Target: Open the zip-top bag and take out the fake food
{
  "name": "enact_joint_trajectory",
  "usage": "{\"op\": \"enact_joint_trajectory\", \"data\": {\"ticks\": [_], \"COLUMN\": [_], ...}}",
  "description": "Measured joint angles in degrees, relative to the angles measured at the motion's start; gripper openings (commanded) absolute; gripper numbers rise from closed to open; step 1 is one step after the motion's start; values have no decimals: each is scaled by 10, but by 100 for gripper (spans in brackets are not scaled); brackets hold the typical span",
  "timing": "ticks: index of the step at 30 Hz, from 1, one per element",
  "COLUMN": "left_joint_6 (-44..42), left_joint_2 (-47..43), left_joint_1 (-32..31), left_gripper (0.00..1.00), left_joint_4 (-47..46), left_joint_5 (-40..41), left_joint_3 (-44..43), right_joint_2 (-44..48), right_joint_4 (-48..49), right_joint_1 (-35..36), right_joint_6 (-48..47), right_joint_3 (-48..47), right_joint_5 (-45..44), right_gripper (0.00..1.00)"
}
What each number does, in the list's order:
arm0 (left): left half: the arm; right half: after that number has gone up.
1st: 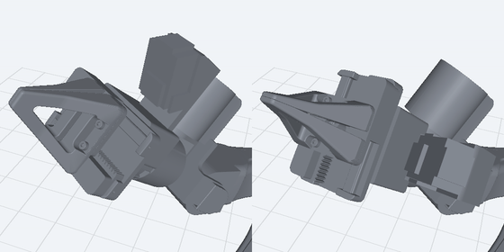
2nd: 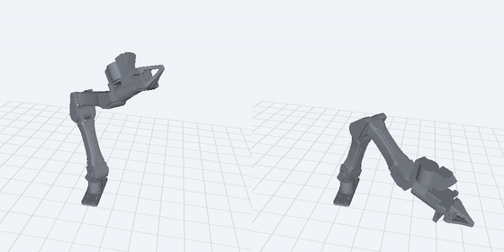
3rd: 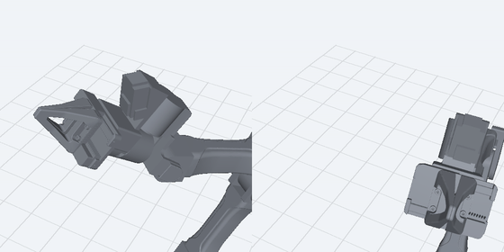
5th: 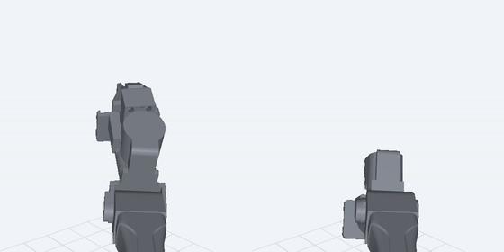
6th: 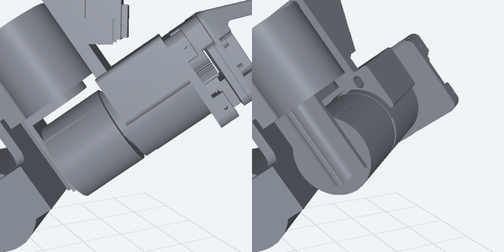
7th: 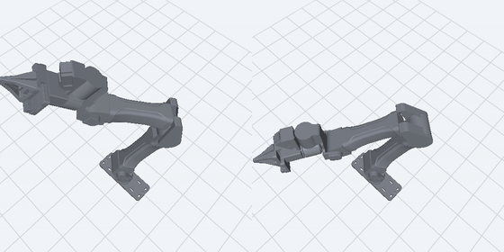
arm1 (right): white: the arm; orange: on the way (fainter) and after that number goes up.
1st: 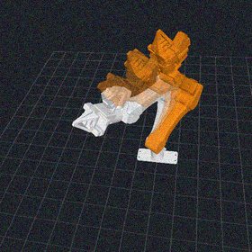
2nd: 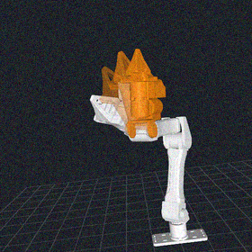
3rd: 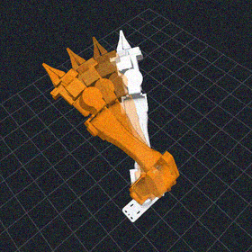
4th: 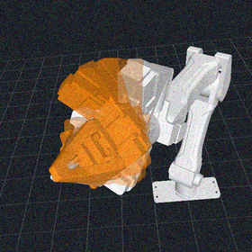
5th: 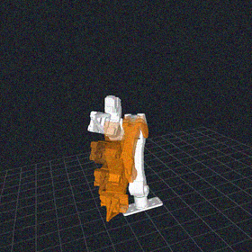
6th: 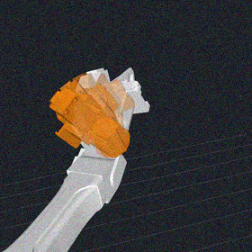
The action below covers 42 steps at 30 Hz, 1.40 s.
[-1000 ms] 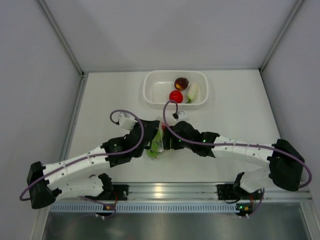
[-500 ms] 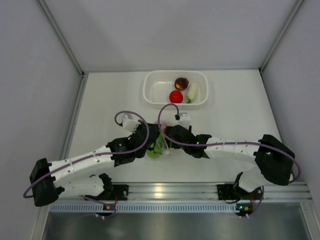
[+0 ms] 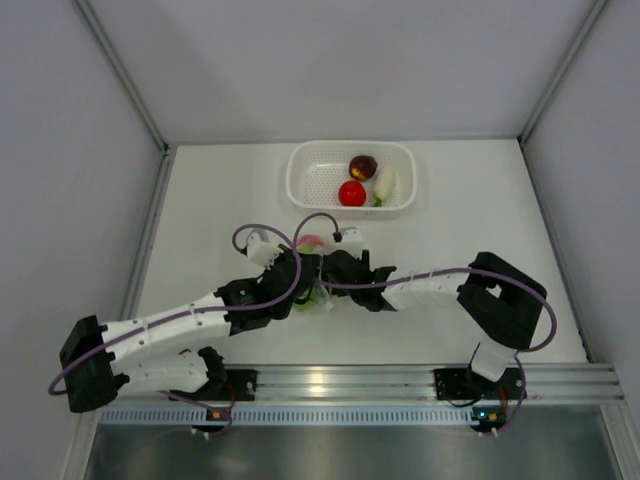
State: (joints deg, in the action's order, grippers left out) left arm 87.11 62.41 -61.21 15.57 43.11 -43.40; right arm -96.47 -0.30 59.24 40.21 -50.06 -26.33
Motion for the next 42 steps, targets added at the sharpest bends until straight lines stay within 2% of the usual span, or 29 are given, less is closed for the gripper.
{"op": "enact_joint_trajectory", "data": {"ticks": [5, 13, 21, 25, 36, 42], "left_joint_6": [-13, -35, -41, -46, -53, -54], "left_joint_2": [0, -10, -30, -30, -30, -30], "left_joint_1": [0, 1, 1, 3, 4, 7], "left_gripper": [0, 0, 0, 0, 0, 0], "left_joint_4": [-1, -5, -29, -38, -61, -64], "left_joint_5": [-1, -3, -16, -17, -49, -56], "left_joint_3": [12, 13, 13, 13, 13, 23], "right_joint_2": [-35, -13, 21, 16, -17, -96], "right_joint_4": [23, 86, 127, 132, 235, 201], "right_joint_1": [-4, -9, -10, -10, -27, -38], "right_joint_6": [-28, -88, -120, -122, -71, -63], "right_joint_3": [-11, 3, 17, 7, 10, -83], "right_joint_5": [5, 25, 16, 5, 16, 45], "right_gripper": [89, 84, 86, 87, 86, 86]}}
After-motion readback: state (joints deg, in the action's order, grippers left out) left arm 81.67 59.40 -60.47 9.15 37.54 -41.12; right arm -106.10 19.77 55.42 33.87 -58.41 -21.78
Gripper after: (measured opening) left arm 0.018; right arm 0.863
